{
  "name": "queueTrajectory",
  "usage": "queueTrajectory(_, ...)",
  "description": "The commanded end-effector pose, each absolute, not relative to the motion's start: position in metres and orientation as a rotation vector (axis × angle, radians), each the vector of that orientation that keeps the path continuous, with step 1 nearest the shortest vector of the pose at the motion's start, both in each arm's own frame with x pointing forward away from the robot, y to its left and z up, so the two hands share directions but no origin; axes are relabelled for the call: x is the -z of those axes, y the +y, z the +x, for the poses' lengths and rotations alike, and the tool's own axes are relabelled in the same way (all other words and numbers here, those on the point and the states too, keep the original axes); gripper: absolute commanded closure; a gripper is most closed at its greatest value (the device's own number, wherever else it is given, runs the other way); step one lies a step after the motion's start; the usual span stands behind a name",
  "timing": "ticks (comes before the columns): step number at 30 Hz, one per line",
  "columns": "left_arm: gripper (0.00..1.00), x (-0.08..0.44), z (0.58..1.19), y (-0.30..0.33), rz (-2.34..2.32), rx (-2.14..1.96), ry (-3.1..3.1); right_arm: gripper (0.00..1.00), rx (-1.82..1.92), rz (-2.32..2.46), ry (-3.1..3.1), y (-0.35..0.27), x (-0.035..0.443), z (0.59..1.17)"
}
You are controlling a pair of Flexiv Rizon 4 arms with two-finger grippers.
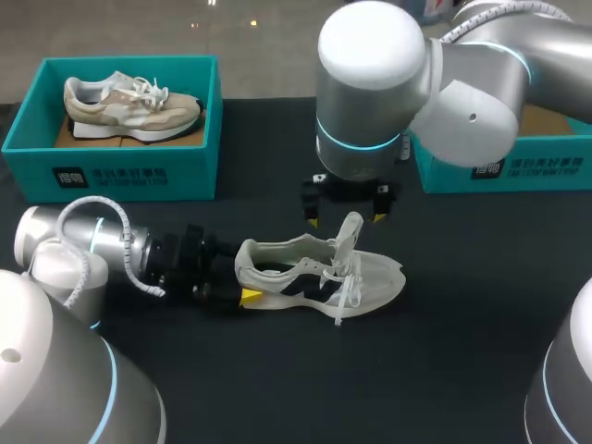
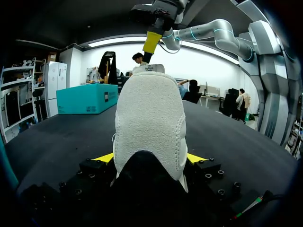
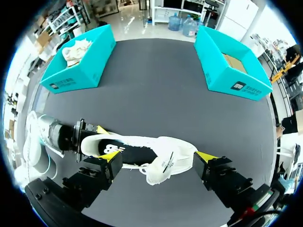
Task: Take the shoe out of the shoebox, open the shoe tongue, remove and reinsert the insole, then place the shoe into the shoebox
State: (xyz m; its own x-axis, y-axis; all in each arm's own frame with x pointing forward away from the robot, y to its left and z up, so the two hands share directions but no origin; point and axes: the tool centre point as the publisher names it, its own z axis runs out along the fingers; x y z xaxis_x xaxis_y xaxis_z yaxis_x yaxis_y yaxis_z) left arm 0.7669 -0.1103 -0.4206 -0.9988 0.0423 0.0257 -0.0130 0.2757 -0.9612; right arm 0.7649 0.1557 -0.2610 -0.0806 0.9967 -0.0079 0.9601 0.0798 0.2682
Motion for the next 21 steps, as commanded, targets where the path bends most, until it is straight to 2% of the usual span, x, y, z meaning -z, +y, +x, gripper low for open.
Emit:
queueTrajectory(1, 1.00, 0.423, 0.767, -0.110, -0.029, -1.863, -2.472, 0.00, -0.368, 1.466, 2.690, 0.171, 0.257, 0.763)
queueTrajectory(20, 1.00, 0.423, 0.767, -0.110, -0.029, -1.863, -2.472, 0.00, -0.330, 1.394, 2.781, 0.180, 0.257, 0.759)
queueTrajectory(21, 1.00, 0.423, 0.767, -0.110, -0.029, -1.863, -2.472, 0.00, -0.289, 1.214, 2.806, 0.181, 0.254, 0.757)
